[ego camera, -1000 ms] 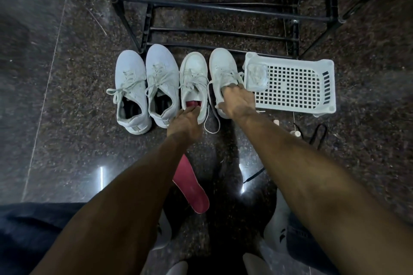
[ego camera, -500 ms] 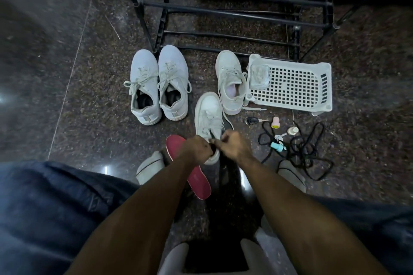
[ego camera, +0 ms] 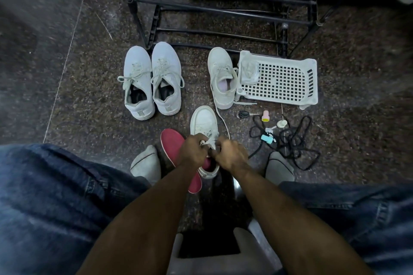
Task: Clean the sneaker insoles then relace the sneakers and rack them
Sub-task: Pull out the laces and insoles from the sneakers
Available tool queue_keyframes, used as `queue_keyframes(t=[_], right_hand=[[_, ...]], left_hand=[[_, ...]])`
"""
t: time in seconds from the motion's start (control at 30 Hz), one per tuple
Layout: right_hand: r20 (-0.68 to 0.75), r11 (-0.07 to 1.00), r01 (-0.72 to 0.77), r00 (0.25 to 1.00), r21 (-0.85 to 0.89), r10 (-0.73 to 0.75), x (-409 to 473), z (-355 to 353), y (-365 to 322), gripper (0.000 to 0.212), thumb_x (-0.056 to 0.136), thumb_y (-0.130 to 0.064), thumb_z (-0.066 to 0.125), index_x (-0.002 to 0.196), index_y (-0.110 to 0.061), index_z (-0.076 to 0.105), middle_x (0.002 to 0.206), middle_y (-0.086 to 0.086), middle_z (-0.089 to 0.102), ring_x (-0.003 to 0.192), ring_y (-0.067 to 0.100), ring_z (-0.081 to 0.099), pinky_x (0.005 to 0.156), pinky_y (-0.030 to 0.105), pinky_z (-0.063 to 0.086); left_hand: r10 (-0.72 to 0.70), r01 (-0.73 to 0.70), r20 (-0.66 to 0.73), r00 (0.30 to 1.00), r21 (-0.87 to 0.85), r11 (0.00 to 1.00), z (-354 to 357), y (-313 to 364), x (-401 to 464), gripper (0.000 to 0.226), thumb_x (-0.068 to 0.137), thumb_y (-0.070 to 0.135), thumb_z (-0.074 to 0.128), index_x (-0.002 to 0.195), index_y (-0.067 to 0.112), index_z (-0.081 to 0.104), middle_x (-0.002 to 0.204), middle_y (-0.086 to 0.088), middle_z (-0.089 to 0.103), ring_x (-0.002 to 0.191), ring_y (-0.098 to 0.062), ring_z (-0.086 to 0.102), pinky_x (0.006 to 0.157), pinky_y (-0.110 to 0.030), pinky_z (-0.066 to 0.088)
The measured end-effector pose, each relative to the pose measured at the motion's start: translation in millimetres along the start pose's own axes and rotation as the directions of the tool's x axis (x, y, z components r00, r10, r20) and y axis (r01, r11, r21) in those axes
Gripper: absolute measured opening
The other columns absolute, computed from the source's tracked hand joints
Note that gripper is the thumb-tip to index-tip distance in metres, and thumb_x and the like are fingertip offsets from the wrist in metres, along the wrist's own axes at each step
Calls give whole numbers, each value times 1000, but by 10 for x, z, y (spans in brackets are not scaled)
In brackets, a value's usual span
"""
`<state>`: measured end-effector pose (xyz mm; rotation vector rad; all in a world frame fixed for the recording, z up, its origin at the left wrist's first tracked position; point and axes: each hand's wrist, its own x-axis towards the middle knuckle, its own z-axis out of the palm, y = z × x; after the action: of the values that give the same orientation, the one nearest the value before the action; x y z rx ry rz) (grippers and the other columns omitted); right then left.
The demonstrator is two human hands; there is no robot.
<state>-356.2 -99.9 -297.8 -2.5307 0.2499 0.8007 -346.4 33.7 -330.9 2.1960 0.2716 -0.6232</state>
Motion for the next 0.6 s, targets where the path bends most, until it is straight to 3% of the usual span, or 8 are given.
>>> queue_keyframes(t=[0.07, 0.17, 0.3, 0.37, 0.47, 0.6], right_hand=[[3, 1000, 9, 1000, -6, -9, 15, 0, -18, 31, 87, -42, 63, 111, -23, 60, 113, 11, 67, 103, 32, 63, 81, 34, 48], [20, 1000, 8, 1000, -14, -8, 29, -11, -28, 31, 87, -43, 65, 110, -22, 61, 112, 11, 68, 102, 32, 63, 79, 33, 47], [25, 999, 19, 1000, -26, -18, 30, -36, -49, 28, 88, -38, 64, 110, -21, 62, 111, 12, 68, 102, 33, 64, 81, 35, 49], [29, 1000, 12, 999, -14, -12, 27, -36, -55, 27, 87, -36, 65, 110, -21, 63, 112, 13, 68, 102, 33, 64, 83, 37, 51], [33, 1000, 3, 999, 2, -3, 25, -29, -42, 27, 86, -37, 66, 107, -19, 63, 110, 13, 68, 101, 33, 64, 82, 37, 51], [36, 1000, -6, 999, 7, 6, 30, -34, -27, 30, 84, -39, 68, 105, -18, 62, 113, 13, 67, 104, 34, 63, 82, 36, 48]], left_hand=[[1, -4, -47, 999, -61, 998, -2, 0, 32, 8, 84, 11, 68, 85, 18, 67, 83, -3, 68, 77, -20, 62, 71, -30, 47], [-158, 151, -8, 987, -249, 957, -75, 32, 94, 4, 82, 13, 70, 81, 10, 68, 79, -4, 64, 80, -20, 59, 78, -31, 47], [-371, 392, 131, 919, -399, 829, -121, 57, 292, 53, 66, 63, 59, 68, 10, 64, 73, -8, 64, 77, -26, 59, 84, -40, 49], [-400, 417, 118, 909, -308, 855, -127, 71, 350, 62, 65, 64, 62, 79, 4, 69, 83, -14, 70, 81, -30, 67, 83, -41, 55], [-331, 330, 53, 942, 22, 944, -120, 150, 323, 33, 78, 25, 70, 94, -4, 68, 91, -16, 70, 87, -30, 68, 68, -32, 52], [-265, 239, 59, 962, 278, 930, -146, 272, 343, 37, 77, 21, 65, 103, -5, 61, 107, -21, 67, 96, -33, 66, 67, -30, 47]])
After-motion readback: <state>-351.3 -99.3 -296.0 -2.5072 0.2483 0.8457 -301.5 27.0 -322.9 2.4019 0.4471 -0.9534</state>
